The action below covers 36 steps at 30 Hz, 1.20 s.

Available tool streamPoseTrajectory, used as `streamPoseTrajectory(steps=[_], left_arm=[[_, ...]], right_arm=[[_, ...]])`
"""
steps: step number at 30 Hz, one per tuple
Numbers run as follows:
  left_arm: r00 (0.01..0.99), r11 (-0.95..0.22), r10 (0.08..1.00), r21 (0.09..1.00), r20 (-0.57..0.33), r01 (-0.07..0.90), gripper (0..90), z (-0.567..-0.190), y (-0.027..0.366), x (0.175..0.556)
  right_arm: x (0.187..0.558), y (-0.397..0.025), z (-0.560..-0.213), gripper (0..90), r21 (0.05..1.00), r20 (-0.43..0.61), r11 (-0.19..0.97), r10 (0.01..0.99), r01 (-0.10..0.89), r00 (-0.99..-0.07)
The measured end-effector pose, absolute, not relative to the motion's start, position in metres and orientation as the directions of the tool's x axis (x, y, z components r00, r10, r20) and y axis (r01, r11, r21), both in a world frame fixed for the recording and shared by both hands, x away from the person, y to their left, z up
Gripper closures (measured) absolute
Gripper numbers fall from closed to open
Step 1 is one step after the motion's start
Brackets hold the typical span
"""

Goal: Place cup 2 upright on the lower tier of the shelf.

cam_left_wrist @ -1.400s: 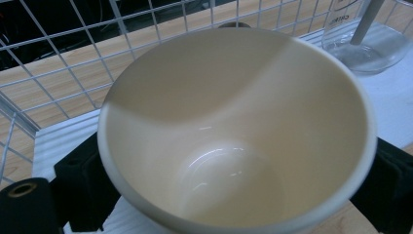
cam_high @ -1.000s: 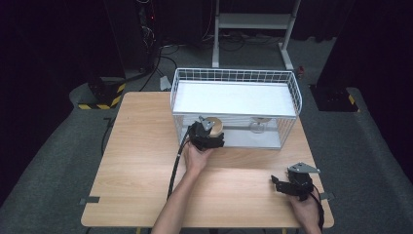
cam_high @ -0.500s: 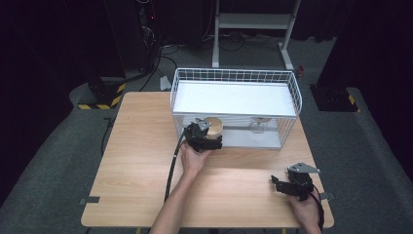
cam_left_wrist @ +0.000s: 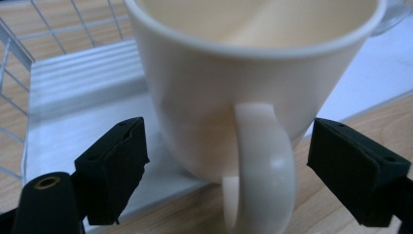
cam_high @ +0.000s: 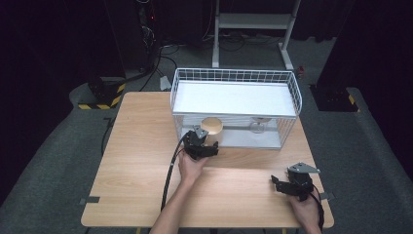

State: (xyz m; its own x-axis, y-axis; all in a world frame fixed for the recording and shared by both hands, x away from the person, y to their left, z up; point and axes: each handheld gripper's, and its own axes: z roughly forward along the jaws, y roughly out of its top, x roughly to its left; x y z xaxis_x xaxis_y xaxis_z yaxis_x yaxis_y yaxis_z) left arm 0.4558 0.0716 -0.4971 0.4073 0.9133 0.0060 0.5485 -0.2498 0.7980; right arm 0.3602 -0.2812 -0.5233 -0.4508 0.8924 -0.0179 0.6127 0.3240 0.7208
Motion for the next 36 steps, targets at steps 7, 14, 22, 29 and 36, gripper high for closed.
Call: streamPoseTrajectory(steps=[7,14,22,29,36], left_arm=[[0.405,-0.264,0.914,0.79,0.021,0.553,19.3,-0.4994,0.0669,0.4551],[0.406,-0.27,0.913,0.786,0.027,0.556,20.7,-0.5006,0.0683,0.4567],[0.378,-0.247,0.925,0.794,0.023,0.555,29.8,-0.5,0.0688,0.458],[0.354,-0.254,0.934,0.792,0.051,0.555,34.5,-0.5009,0.0693,0.4608],[0.347,-0.256,0.936,0.783,0.055,0.567,39.0,-0.5033,0.0727,0.4641]], right_arm=[[0.3602,-0.2812,-0.5233,25.4,0.721,-0.018,0.324,0.893,0.613,-0.45],[0.3602,-0.2812,-0.5233,25.2,0.721,-0.018,0.324,0.893,0.613,-0.45],[0.3602,-0.2812,-0.5233,25.1,0.72,-0.018,0.323,0.893,0.614,-0.449],[0.3602,-0.2812,-0.5233,25.1,0.721,-0.018,0.323,0.893,0.613,-0.45],[0.3602,-0.2811,-0.5233,25.1,0.721,-0.018,0.323,0.893,0.613,-0.45]])
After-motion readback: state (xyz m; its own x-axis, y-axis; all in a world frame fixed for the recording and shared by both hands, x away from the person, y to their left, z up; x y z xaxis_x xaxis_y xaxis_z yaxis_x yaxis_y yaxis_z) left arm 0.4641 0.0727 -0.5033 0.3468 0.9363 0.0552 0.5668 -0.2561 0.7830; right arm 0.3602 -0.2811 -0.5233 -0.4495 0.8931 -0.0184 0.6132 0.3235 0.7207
